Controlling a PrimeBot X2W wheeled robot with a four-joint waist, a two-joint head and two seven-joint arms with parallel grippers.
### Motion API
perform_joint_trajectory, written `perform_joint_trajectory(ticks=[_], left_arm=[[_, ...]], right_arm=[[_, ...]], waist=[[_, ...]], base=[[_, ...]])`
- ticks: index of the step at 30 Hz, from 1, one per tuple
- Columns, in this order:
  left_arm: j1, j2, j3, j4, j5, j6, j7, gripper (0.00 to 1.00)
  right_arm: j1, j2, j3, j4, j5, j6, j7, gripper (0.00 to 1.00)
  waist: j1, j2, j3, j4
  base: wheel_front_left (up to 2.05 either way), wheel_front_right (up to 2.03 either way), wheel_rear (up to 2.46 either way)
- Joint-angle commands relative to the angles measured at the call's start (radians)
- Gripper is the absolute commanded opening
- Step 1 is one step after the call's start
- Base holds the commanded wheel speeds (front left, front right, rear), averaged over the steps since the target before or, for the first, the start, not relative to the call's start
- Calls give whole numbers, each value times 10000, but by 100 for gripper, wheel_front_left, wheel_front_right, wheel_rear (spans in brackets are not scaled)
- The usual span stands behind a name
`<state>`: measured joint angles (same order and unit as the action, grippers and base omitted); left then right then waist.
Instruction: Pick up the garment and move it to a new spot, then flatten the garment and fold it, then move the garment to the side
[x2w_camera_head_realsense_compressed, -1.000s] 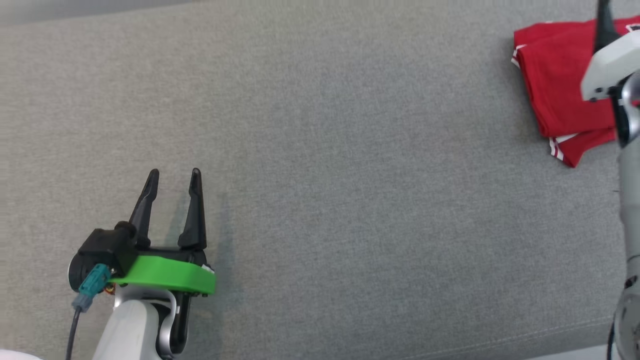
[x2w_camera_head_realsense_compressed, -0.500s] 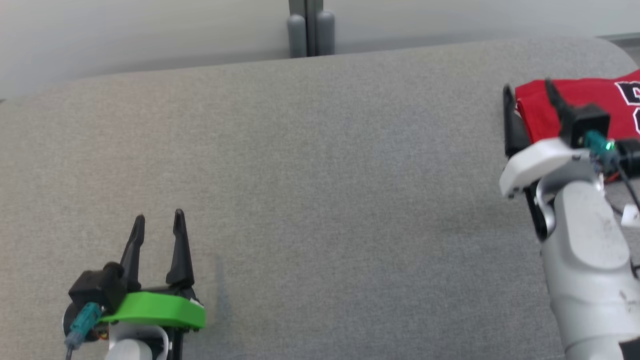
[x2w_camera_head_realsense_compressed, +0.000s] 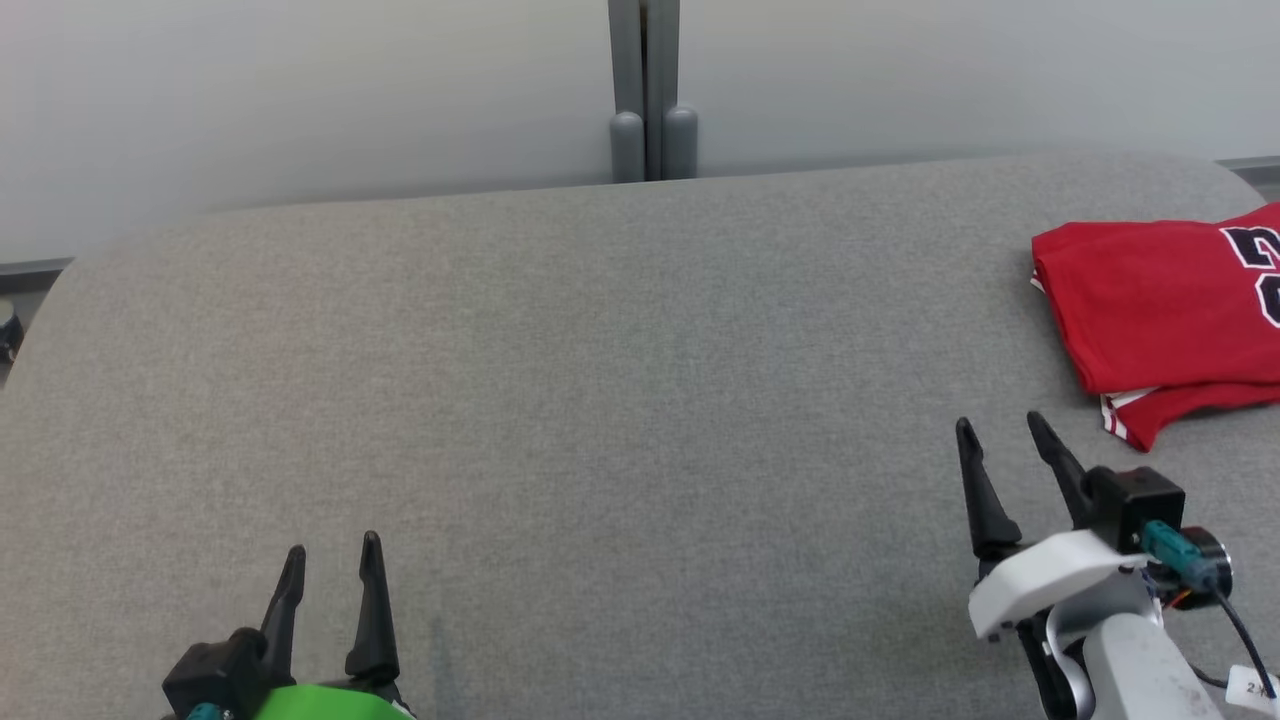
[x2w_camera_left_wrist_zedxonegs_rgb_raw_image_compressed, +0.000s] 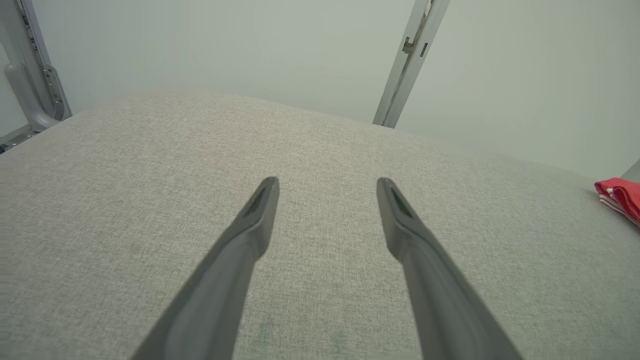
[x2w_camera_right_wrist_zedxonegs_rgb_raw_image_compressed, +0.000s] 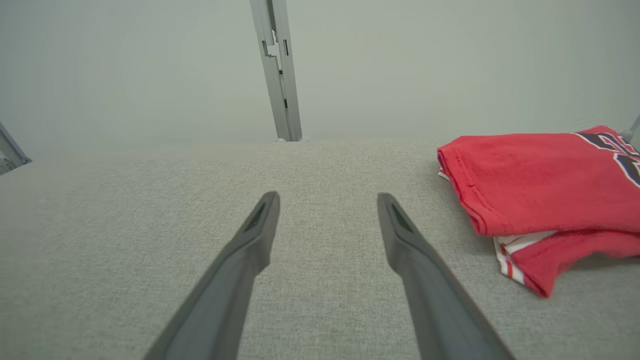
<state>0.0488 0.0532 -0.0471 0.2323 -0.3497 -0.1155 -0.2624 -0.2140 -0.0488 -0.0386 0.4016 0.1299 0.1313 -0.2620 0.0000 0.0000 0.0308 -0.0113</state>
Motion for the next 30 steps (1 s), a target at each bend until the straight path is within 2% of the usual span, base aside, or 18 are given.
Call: perform_joint_trajectory(ticks=[1,8,24,25,30], left_arm=[[191,2,1,-58,-11,-8,-27,100],[509,-19,-97,-37,-186,104,-28,100],[398,-19,-258,-206,-261,195,-28,100],[417,-27,-247,-175,-222,191,2,0],[383,-51,-207,124,-565,185,159,0]], right_arm=[[272,-39,119,-119,176,-14,-35,100],[1033,-42,492,-522,548,-14,-35,100],[1179,-40,542,-730,615,-14,-36,100],[1027,0,534,-698,580,0,1,0],[1081,55,448,-392,956,2,167,0]], waist=[[0,0,-93,13],[0,0,-202,-9],[0,0,-235,86],[0,0,-232,80],[0,0,-235,83]], base=[[0,0,0],[0,0,0],[0,0,0],[0,0,0],[0,0,0]])
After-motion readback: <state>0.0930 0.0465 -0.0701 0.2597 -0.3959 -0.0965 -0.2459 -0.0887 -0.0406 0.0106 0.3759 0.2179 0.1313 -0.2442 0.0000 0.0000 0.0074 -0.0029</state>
